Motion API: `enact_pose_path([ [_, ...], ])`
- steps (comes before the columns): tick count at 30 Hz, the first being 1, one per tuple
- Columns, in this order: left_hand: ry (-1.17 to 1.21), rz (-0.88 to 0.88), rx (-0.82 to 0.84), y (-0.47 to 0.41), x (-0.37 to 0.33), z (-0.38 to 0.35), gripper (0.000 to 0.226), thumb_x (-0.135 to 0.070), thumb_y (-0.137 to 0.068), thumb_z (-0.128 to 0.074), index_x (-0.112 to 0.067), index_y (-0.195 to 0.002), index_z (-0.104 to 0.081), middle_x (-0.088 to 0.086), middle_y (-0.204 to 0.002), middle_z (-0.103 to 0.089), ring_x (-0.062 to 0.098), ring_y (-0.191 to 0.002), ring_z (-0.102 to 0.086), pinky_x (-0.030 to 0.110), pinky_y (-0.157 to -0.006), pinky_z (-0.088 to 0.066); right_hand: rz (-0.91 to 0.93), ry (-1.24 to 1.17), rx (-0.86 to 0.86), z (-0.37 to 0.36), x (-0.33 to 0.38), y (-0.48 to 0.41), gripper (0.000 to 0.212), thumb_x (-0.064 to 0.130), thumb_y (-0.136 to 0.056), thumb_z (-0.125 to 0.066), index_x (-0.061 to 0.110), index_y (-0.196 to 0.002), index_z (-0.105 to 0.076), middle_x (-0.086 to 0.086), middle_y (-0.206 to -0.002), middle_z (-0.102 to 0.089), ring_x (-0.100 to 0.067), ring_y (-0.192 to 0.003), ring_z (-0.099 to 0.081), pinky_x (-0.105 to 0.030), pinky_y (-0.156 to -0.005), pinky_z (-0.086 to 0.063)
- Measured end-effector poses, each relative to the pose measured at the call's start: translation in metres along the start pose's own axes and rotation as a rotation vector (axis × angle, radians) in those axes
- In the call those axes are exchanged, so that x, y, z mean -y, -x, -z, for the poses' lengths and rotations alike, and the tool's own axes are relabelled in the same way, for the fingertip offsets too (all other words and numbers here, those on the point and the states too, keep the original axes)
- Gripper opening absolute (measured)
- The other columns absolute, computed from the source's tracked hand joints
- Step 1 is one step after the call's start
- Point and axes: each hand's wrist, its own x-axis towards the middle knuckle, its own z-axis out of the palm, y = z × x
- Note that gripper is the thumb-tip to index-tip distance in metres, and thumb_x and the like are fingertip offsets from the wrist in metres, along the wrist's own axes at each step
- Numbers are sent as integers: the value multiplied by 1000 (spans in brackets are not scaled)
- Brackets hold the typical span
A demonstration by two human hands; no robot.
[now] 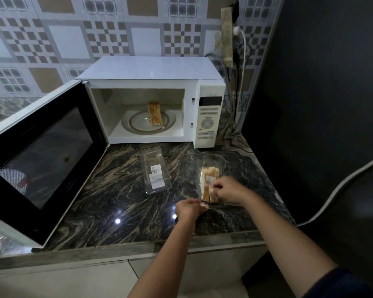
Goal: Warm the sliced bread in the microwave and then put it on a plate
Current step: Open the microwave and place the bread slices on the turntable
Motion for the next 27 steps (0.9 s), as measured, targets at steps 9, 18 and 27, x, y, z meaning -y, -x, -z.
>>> enact_pose_path([
  [9,-118,-54,-10,-3,3,-1,22,-9,-68,-81,-12,-86,-70,7,-89,-69,20,-90,-65,29,-88,-53,152,75,-427,70,24,9,16,19,-91,-55,12,-93,-68,-1,-91,-54,-14,-83,-50,-28,-72,-41],
  [18,-180,-36,6,-9,-6,-3,24,-7,-64,-80,-10,-84,-67,13,-85,-71,26,-84,-68,35,-78,-58,268,40,-814,32,26,10,10,17,-94,-47,9,-88,-46,-6,-70,-51,-24,-58,-50,-31,-48,-34],
  [27,194,-8,98,-7,-4,-2,28,25,-73,-58,1,-58,-60,23,-100,-59,31,-85,-60,29,-66,-57,-260,-199,-426,-15,34,-15,68,45,-87,-59,-3,-132,-43,-21,-130,-52,-33,-120,-51,-33,-90,-44],
])
